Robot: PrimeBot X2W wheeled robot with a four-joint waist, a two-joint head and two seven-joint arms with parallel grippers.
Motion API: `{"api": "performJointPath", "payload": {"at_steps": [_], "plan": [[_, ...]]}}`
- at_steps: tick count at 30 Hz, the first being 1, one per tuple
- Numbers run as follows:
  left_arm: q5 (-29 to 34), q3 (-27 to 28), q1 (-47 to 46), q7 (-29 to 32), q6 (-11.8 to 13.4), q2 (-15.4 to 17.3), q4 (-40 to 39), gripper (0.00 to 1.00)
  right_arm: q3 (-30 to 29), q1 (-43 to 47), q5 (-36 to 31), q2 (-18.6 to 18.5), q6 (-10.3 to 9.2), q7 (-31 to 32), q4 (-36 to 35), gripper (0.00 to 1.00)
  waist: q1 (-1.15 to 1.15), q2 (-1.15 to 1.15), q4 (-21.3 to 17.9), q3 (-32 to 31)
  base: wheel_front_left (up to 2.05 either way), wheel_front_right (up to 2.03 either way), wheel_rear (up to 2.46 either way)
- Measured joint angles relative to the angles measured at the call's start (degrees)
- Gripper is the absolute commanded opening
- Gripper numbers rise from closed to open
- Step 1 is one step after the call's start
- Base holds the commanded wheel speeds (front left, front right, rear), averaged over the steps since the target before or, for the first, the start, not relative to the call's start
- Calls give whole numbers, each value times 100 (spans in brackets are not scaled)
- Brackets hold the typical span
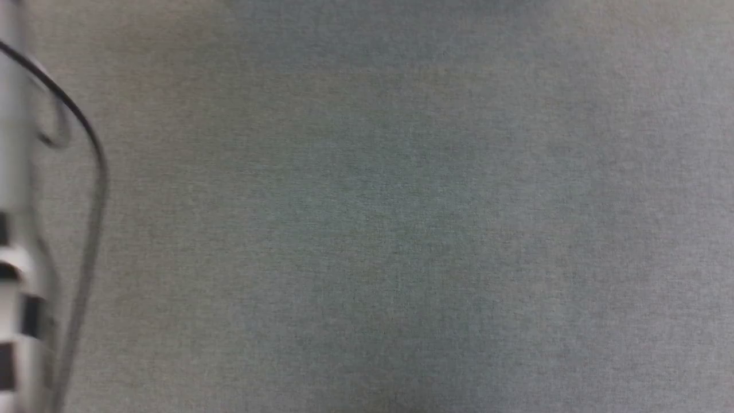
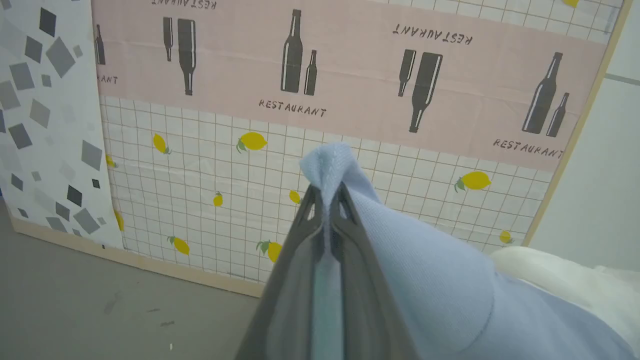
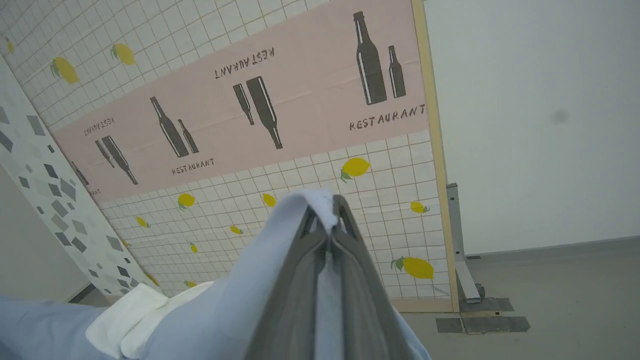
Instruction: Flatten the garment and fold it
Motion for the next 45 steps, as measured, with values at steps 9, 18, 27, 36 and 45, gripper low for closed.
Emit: {"api": "performJointPath", "payload": {"at_steps": [9,18,27,36,45], "plan": [[-717,68,2770,-692,-446,-580,-316,0,267,3295,1638,-222,0,51,-1252,0,-1,0,110,-671,0,0,0],[-1013,-87,6010,-543,-182,-637,-1549,0,100,6602,1970,13,0,1128,-2176,0,-1,0,90,-1565,0,0,0],[-1482,245,8057,-263,469,-653,-2539,0,-171,8681,1378,-14,0,1982,-2902,0,-2,0,76,-2252,0,0,0],[-1349,378,8901,299,1282,-229,-3060,0,-341,9367,824,-35,0,2700,-3539,0,-1,0,-2,-2539,0,0,0],[-1155,73,8750,709,1428,-220,-3049,0,760,9217,120,-223,0,3289,-3331,2,-1,0,-32,-2472,0,0,0]]}}
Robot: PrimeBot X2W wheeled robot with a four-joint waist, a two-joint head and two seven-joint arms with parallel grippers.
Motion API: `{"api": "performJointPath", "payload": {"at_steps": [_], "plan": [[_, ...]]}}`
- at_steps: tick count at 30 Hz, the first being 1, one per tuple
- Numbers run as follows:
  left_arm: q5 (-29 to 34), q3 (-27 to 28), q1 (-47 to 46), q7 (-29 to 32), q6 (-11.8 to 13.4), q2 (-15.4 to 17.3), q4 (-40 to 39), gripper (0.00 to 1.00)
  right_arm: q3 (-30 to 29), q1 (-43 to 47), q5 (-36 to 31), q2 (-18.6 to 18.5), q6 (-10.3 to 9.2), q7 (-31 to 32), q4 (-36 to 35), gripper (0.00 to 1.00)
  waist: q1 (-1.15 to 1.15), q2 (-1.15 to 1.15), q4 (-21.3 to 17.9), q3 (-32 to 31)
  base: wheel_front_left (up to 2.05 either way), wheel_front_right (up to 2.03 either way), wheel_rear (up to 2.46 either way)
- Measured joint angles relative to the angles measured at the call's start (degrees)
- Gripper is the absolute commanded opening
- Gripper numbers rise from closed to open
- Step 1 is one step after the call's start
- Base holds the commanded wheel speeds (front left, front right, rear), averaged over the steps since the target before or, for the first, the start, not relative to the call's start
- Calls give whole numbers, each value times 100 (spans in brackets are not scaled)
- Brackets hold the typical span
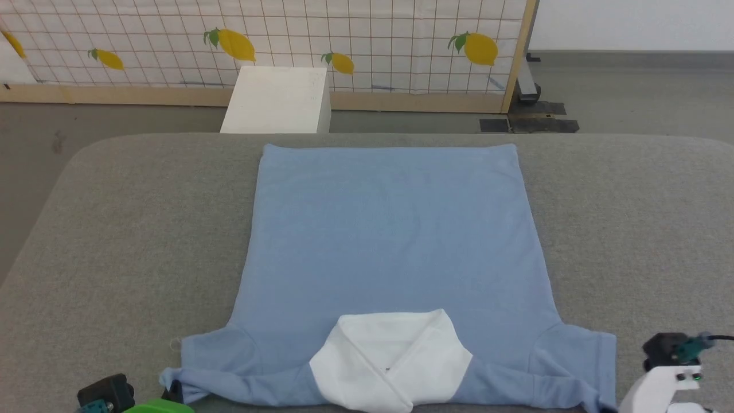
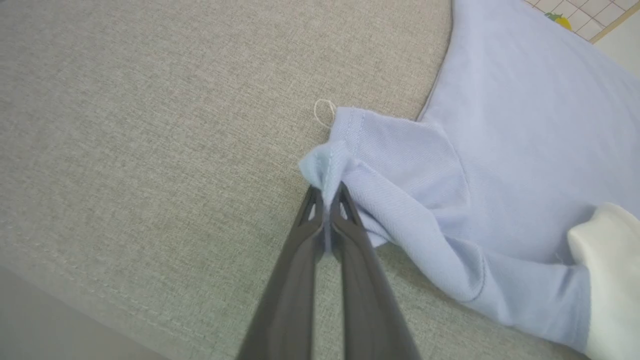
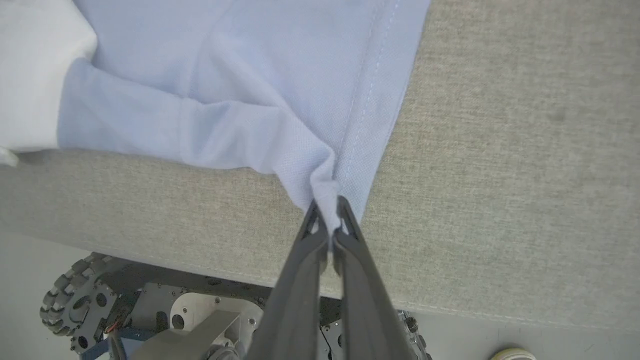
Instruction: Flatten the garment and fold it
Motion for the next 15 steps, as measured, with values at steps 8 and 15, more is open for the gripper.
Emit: {"api": "performJointPath", "payload": {"at_steps": [8,15], "plan": [[-82,54,-10,-148,-8,-71,-191,0,-102,-240,205,26,0,-533,144,100,0,0,-13,39,0,0,0],[-110,91,-5,-190,-7,-75,-470,0,-848,-1012,577,426,0,-1230,-181,100,0,0,-71,88,0,0,0]]}}
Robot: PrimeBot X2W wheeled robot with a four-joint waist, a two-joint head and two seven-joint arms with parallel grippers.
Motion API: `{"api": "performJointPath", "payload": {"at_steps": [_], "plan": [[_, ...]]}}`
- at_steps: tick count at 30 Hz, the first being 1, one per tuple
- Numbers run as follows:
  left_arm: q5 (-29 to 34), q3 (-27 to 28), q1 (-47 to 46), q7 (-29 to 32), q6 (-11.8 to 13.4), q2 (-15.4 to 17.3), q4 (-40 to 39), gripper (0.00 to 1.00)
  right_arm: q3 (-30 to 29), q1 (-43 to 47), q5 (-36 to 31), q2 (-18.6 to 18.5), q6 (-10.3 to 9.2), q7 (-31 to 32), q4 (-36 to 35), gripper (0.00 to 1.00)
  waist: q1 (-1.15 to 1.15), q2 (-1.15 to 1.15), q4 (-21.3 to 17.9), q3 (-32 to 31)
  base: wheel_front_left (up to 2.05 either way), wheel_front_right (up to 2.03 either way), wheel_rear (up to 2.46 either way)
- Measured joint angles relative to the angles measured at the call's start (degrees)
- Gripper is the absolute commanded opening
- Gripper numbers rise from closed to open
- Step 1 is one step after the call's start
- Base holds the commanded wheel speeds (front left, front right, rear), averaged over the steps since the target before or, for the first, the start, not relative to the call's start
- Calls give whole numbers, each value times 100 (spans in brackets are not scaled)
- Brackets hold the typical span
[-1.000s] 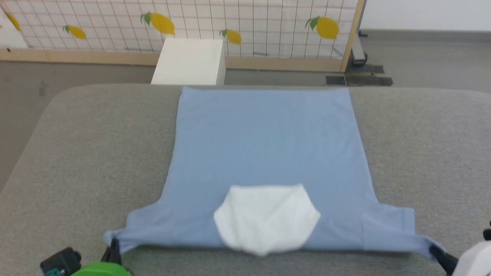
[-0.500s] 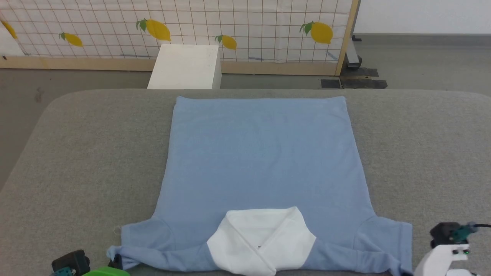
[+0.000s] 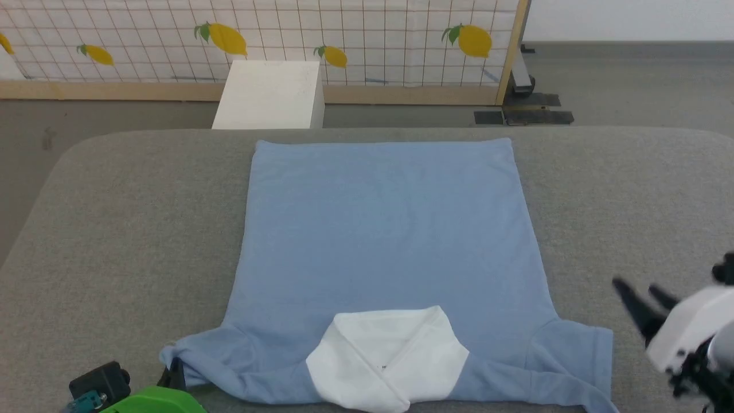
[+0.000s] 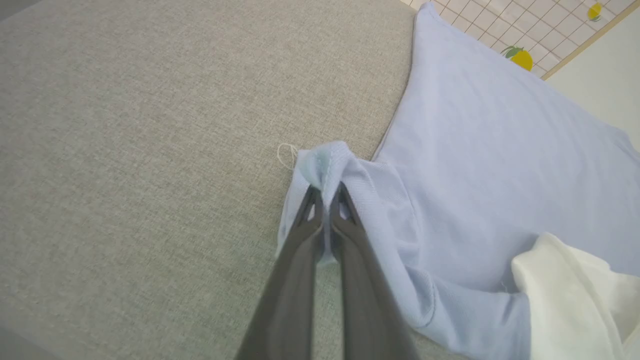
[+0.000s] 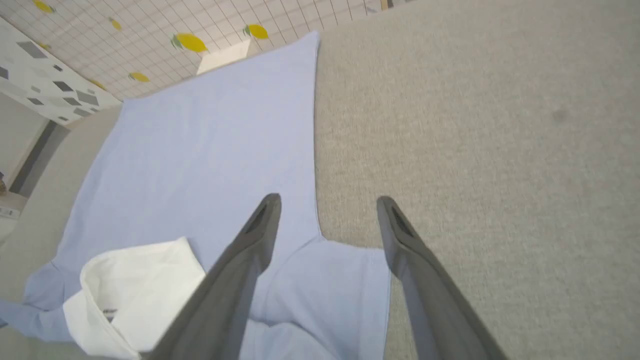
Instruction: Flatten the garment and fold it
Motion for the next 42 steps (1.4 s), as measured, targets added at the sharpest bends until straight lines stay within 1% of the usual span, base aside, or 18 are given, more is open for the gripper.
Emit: {"api": "performJointPath", "payload": {"at_steps": [4,9,11,15,18,20,25,30,35,38,42], "plan": [[-1,16,-24,4,2,1,-202,0,-237,-933,-133,133,0,-439,129,100,0,0,-5,188,0,0,0],[27,-113,-322,147,23,27,-447,0,-311,-2329,-613,98,0,-760,920,100,0,0,30,614,0,0,0],[96,-142,-441,214,90,47,-549,0,-346,-2838,-806,27,0,-755,1266,100,0,0,61,814,0,0,0],[146,-237,-610,361,167,49,-822,0,-293,-3827,-1278,-242,0,-695,1924,100,0,0,156,1273,0,0,0],[155,-347,-680,493,167,44,-1057,0,-234,-4427,-1551,-430,0,-459,2325,100,0,0,258,1622,0,0,0],[168,-422,-718,563,193,44,-1206,0,-202,-4789,-1690,-516,0,-146,2611,100,1,0,348,1868,0,0,0],[226,-550,-814,628,268,24,-1533,0,-136,-5358,-2094,-790,0,539,3062,100,1,0,638,2357,0,0,0],[261,-659,-832,659,304,-35,-1851,0,187,-5686,-2362,-1040,0,1107,3178,100,1,0,1057,2713,0,0,0],[263,-725,-846,659,309,-66,-1940,0,439,-5798,-2471,-1269,0,1413,3190,100,1,0,1405,3028,0,0,0],[263,-760,-883,657,305,-112,-1953,0,475,-5793,-2562,-1388,0,1552,3215,100,1,0,1575,3192,0,0,0],[261,-790,-931,609,277,-166,-1965,0,400,-5781,-2529,-1423,0,1669,3161,100,1,0,1726,3364,0,0,0]]}}
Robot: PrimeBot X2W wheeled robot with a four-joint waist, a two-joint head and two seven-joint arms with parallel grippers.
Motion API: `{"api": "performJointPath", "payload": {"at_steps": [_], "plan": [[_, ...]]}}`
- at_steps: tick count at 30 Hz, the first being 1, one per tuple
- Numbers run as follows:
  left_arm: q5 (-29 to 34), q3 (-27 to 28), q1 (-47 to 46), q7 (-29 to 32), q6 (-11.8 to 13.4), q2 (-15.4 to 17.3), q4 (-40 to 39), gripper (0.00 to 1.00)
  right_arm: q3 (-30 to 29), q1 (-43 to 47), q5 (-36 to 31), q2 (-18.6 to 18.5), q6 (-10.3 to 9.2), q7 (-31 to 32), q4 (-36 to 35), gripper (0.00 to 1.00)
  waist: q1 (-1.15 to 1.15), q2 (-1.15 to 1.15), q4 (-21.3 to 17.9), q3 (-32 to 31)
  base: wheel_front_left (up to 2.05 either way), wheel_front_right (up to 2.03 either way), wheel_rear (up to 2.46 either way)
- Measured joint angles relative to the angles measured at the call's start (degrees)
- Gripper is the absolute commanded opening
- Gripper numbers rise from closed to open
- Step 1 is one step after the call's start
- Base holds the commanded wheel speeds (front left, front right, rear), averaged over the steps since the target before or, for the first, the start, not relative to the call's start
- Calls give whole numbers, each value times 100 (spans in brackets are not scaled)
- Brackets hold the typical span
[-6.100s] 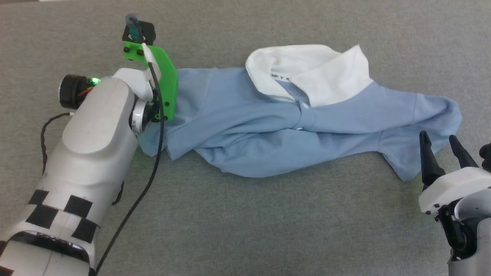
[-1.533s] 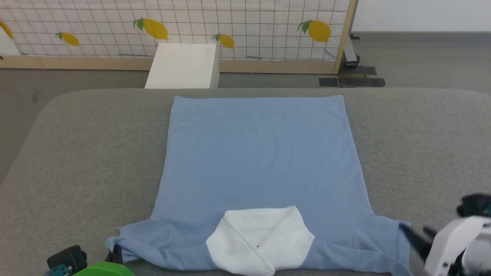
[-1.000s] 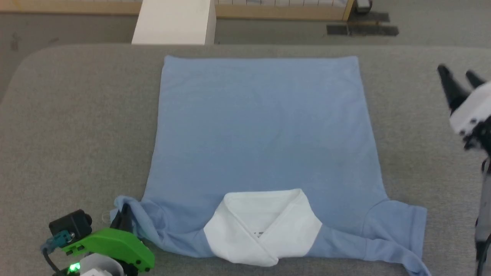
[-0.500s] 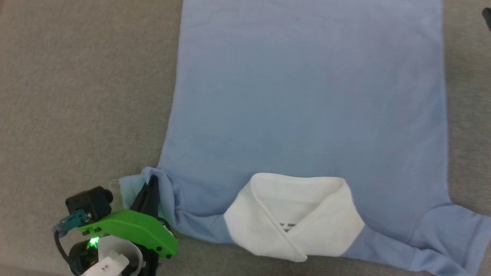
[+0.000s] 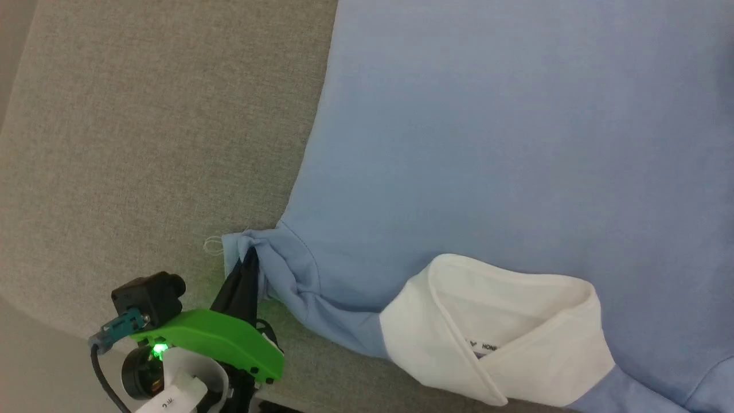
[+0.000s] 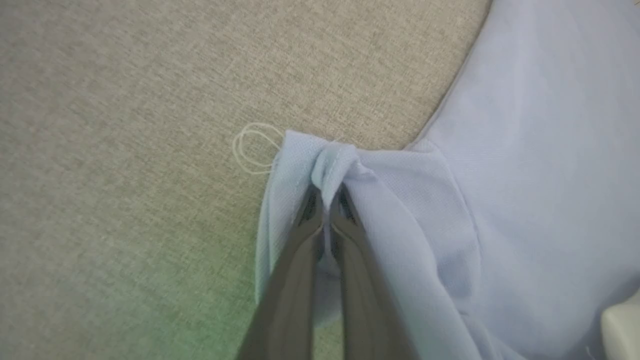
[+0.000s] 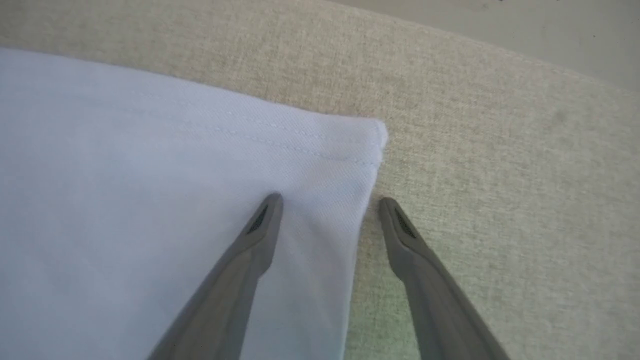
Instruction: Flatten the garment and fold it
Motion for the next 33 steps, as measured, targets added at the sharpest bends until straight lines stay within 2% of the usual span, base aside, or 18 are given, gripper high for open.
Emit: {"api": "performJointPath", "payload": {"at_steps": [1,2,3,7,11,16,19,23,24,26,30,33], "plan": [[0,-9,-12,-2,-20,-2,4,0,-31,-3,23,-19,0,49,-36,49,0,0,21,34,0,0,0],[-2,-8,-12,-4,-22,-5,7,0,-27,-4,51,-29,0,60,-75,13,0,0,29,55,0,0,0],[-3,-5,-13,-9,-24,-9,12,0,-15,-3,87,-33,0,62,-109,0,0,0,23,67,0,0,0],[-3,24,-19,-31,-27,13,67,0,-68,33,257,19,0,-124,-177,0,0,0,-34,17,0,0,0],[23,54,-37,4,-49,163,218,0,-41,311,642,-33,0,-814,-500,0,0,0,-91,-200,0,0,0],[47,82,-38,145,-34,319,381,0,-92,1200,1145,-244,1,-1152,-1146,0,0,0,-234,-605,0,0,0],[81,96,-27,153,-10,369,432,0,-402,1990,1491,-215,1,-1214,-1677,0,0,0,-387,-902,0,0,0],[98,100,32,172,-8,397,517,0,-822,3207,1733,59,1,-1198,-2470,0,0,0,-719,-1295,0,0,0],[92,87,63,181,-9,392,577,0,-1050,4168,1748,312,0,-1095,-2900,0,0,0,-991,-1553,0,0,0],[81,80,106,185,-10,394,637,0,-1106,4801,1691,557,0,-964,-3139,0,0,0,-1172,-1733,0,0,0],[-2,60,168,180,-19,374,777,0,-947,5872,1659,1141,0,-706,-3294,0,0,0,-1456,-2077,0,0,0],[-62,70,282,138,-19,335,889,0,-722,6446,1671,1435,0,-632,-3214,0,-1,0,-1622,-2313,0,0,0]]}}
